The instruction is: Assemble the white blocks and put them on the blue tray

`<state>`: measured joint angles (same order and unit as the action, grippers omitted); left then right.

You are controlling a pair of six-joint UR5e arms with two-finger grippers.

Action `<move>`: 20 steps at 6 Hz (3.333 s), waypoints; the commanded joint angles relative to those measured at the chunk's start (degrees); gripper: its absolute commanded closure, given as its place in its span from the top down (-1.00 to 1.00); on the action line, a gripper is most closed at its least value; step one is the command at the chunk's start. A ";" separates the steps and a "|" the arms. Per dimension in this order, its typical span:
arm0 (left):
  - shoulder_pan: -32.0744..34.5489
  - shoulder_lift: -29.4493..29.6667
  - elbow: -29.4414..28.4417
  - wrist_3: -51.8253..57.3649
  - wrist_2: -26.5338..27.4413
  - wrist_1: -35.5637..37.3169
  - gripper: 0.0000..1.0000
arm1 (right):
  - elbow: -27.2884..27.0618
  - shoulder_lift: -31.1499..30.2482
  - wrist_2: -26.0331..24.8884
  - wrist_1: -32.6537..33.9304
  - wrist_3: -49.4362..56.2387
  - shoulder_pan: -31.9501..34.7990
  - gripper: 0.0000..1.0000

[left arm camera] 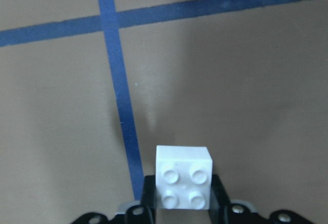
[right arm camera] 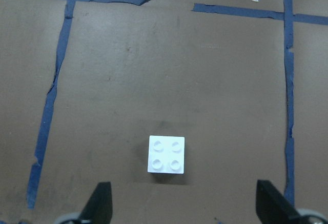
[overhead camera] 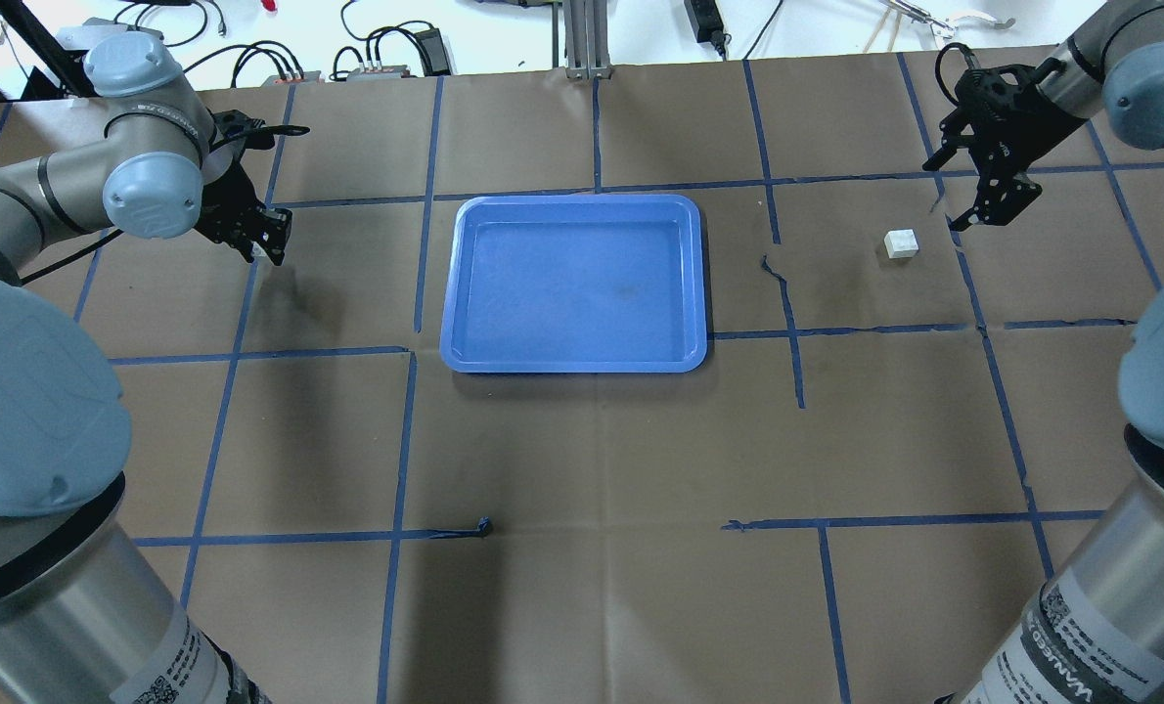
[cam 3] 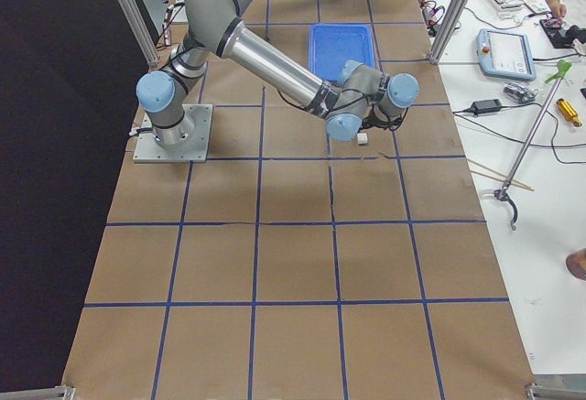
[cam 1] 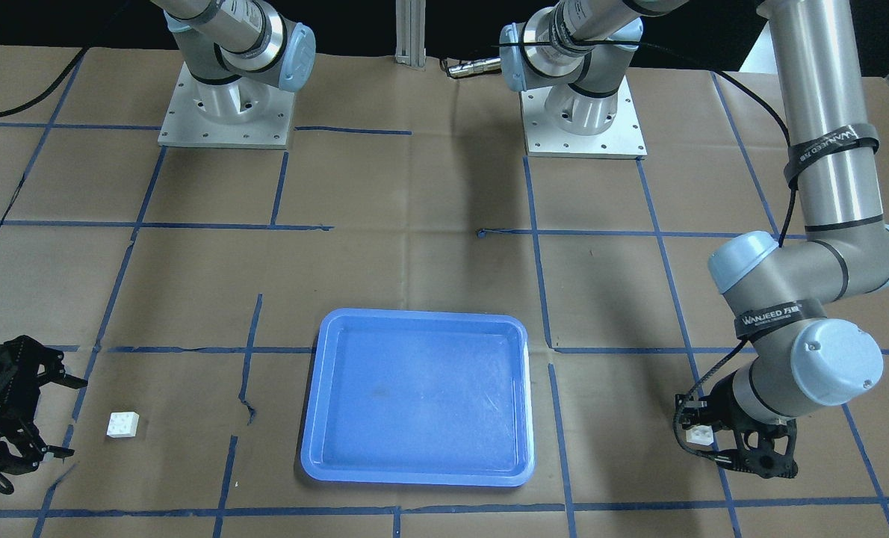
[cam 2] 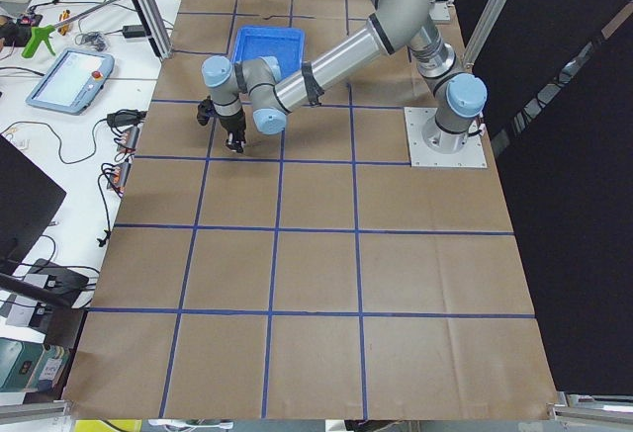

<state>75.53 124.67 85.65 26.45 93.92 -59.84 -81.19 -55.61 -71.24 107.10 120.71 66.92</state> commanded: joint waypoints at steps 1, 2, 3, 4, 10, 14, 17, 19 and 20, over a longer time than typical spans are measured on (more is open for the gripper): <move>7.04 -5.89 0.48 6.77 -0.14 -1.58 -1.00 | -4.22 0.50 2.84 5.03 0.05 -0.39 1.00; 11.88 -8.45 0.40 7.12 -4.93 -4.03 -1.00 | -5.98 1.03 3.47 6.09 0.14 -0.39 1.00; 14.01 -8.39 1.18 15.31 -6.89 -4.40 -1.00 | -7.04 1.47 3.47 7.06 0.14 -0.39 1.00; 17.86 -9.26 1.36 24.00 -7.61 -4.06 -1.00 | -7.66 1.56 3.47 7.07 0.23 -0.65 1.00; 29.05 -1.83 1.54 50.65 -4.46 -0.98 -0.94 | -7.76 2.09 3.47 7.16 -0.03 -1.53 0.22; 30.29 2.16 0.57 48.61 -3.22 1.57 -0.81 | -6.79 1.82 3.65 7.16 -0.12 -1.62 -0.27; 30.38 2.16 0.66 48.44 -3.13 1.57 0.97 | -4.61 1.04 4.71 7.08 -2.22 -1.62 -0.39; 30.38 0.77 1.01 48.44 -3.05 1.66 0.97 | -4.33 -5.17 6.63 -0.62 -2.84 -1.00 -0.42; 30.30 -0.38 0.49 48.52 -3.05 1.57 0.97 | -4.59 -7.12 6.81 -3.36 -4.33 -0.48 -0.41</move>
<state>105.89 125.35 86.41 74.91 90.87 -58.23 -85.66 -60.35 -64.80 106.99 117.52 65.97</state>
